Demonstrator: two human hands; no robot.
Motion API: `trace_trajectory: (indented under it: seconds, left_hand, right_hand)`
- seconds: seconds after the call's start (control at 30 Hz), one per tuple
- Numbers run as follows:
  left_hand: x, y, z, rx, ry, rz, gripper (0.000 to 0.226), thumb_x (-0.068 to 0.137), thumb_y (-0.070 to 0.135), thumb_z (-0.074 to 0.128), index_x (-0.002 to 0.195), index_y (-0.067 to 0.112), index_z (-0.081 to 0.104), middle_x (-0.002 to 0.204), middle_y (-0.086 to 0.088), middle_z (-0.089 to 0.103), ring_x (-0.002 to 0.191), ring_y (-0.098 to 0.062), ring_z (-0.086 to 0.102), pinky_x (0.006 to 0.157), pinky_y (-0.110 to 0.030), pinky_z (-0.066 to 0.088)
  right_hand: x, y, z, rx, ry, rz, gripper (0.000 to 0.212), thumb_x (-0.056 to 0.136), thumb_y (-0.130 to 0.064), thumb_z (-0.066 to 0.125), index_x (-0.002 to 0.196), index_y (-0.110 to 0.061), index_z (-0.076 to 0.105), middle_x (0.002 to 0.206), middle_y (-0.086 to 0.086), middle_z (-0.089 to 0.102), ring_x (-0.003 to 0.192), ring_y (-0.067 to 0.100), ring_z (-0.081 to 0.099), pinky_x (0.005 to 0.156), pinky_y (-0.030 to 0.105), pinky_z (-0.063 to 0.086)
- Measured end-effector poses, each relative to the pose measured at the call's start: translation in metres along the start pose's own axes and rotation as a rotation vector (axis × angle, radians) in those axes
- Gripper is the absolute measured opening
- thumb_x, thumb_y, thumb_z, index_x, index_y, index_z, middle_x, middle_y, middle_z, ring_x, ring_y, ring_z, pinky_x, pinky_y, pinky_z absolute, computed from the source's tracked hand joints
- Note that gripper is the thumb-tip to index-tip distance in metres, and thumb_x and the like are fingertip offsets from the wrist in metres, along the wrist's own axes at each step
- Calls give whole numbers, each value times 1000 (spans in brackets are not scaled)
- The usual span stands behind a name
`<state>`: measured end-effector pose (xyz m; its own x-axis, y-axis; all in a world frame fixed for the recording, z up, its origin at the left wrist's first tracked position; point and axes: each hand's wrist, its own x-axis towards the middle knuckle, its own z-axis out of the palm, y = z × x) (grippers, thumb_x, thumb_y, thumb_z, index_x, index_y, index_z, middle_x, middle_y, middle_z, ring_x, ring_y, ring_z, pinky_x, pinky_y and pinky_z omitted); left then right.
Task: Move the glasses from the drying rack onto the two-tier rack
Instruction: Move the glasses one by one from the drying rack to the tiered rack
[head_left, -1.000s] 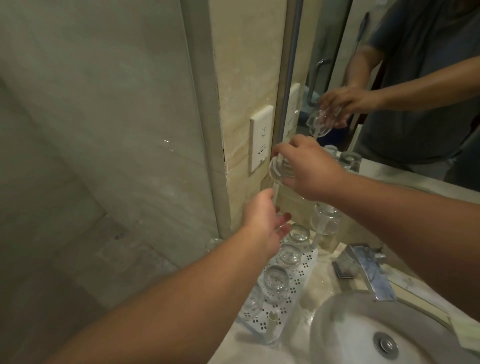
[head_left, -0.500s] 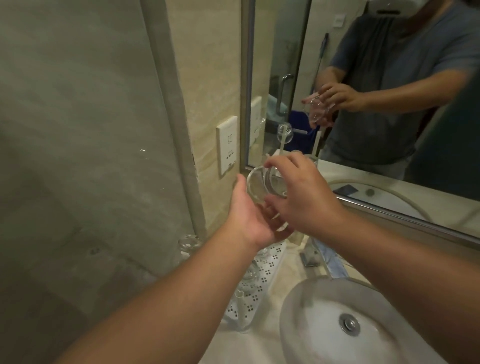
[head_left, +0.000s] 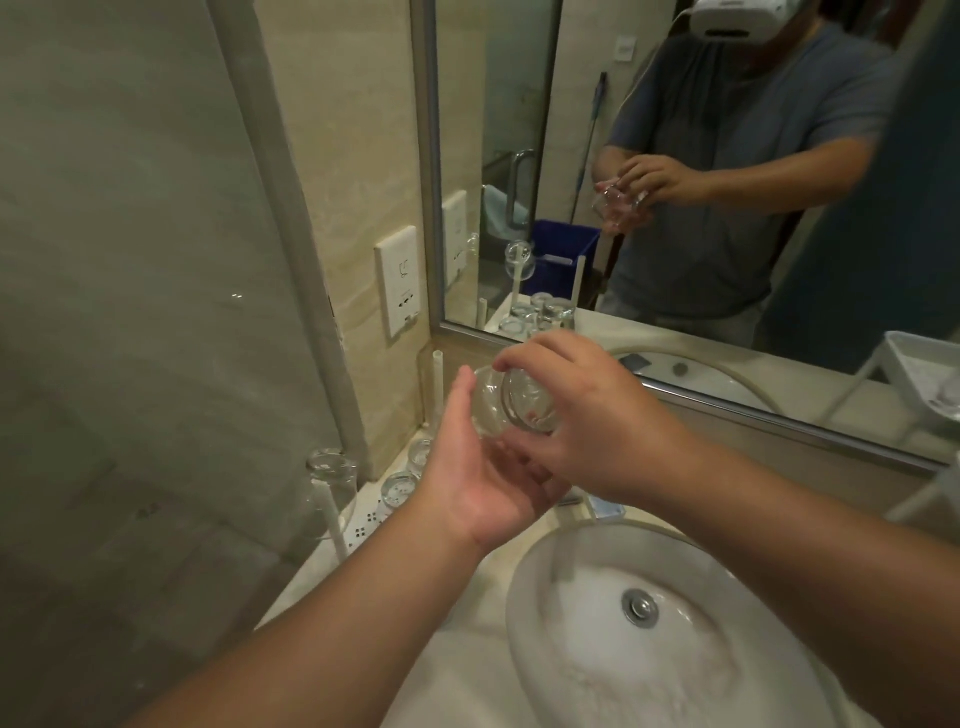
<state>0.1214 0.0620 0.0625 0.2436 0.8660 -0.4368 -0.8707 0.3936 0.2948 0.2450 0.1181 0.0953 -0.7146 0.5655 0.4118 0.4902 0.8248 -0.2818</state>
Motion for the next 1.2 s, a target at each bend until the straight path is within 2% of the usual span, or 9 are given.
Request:
trace_trajectory:
  seconds: [0.13, 0.33, 0.47, 0.57, 0.63, 0.77, 0.87, 0.93, 1.2]
  left_hand:
    - [-3, -1, 2, -28, -62, 6, 76, 78, 71, 64, 118, 7, 71, 103, -21, 72, 93, -38, 72, 74, -49, 60]
    - [-6, -6, 6, 113, -90, 121, 53, 85, 56, 67, 105, 7, 78, 112, -19, 71, 100, -36, 71, 71, -48, 59]
    - [-10, -5, 13, 288, -14, 298, 62, 75, 41, 77, 128, 11, 64, 126, -14, 66, 115, -36, 64, 99, -49, 52]
    - [-11, -5, 18, 378, -69, 413, 69, 69, 30, 80, 133, 17, 56, 101, -7, 73, 85, -27, 73, 75, -43, 60]
    - [-11, -5, 19, 460, -88, 467, 66, 67, 23, 82, 128, 23, 55, 94, -4, 76, 82, -29, 74, 71, -45, 59]
    - [-9, -4, 21, 720, 0, 617, 73, 58, 25, 93, 121, 37, 59, 119, -12, 66, 99, -32, 71, 74, -47, 60]
    - [-9, -5, 20, 946, 15, 748, 88, 40, 44, 98, 119, 47, 58, 122, -3, 59, 100, -27, 70, 73, -45, 61]
    - [-8, -7, 20, 1099, 15, 818, 88, 42, 47, 95, 120, 51, 54, 121, 5, 56, 104, -28, 68, 76, -46, 61]
    - [6, -23, 31, 1313, -26, 906, 89, 44, 42, 91, 121, 56, 49, 118, 12, 56, 102, -16, 66, 82, -44, 61]
  right_hand:
    - [-16, -9, -5, 92, 12, 28, 53, 74, -51, 66, 123, -39, 51, 115, -17, 45, 108, 6, 49, 91, 29, 48]
    - [-35, -11, -13, 242, 82, 137, 54, 75, -42, 75, 124, -42, 51, 117, -21, 45, 111, -4, 48, 90, 7, 38]
    - [-40, -9, -20, 374, 166, 216, 51, 75, -43, 72, 123, -39, 54, 116, -19, 52, 108, -1, 55, 88, 12, 45]
    - [-42, -7, -22, 525, 187, 308, 58, 71, -56, 65, 126, -46, 53, 127, -21, 52, 111, 0, 58, 91, 28, 53]
    - [-44, -6, -24, 635, 181, 364, 66, 68, -62, 64, 132, -54, 48, 148, -17, 41, 122, 5, 55, 96, 40, 53]
    - [-49, -6, -30, 727, 149, 435, 78, 66, -72, 69, 135, -70, 32, 164, -20, 0, 138, 13, 42, 104, 43, 48]
    - [-49, -5, -34, 647, 158, 459, 80, 67, -72, 65, 137, -70, 27, 159, -22, 23, 122, -5, 52, 86, 29, 55]
    - [-48, -4, -36, 613, 184, 478, 80, 64, -73, 62, 137, -66, 30, 136, -34, 43, 107, -14, 53, 73, 19, 52]
    - [-52, 1, -47, 509, 170, 524, 97, 54, -66, 76, 142, -48, 39, 120, -28, 57, 103, -11, 56, 78, 14, 46]
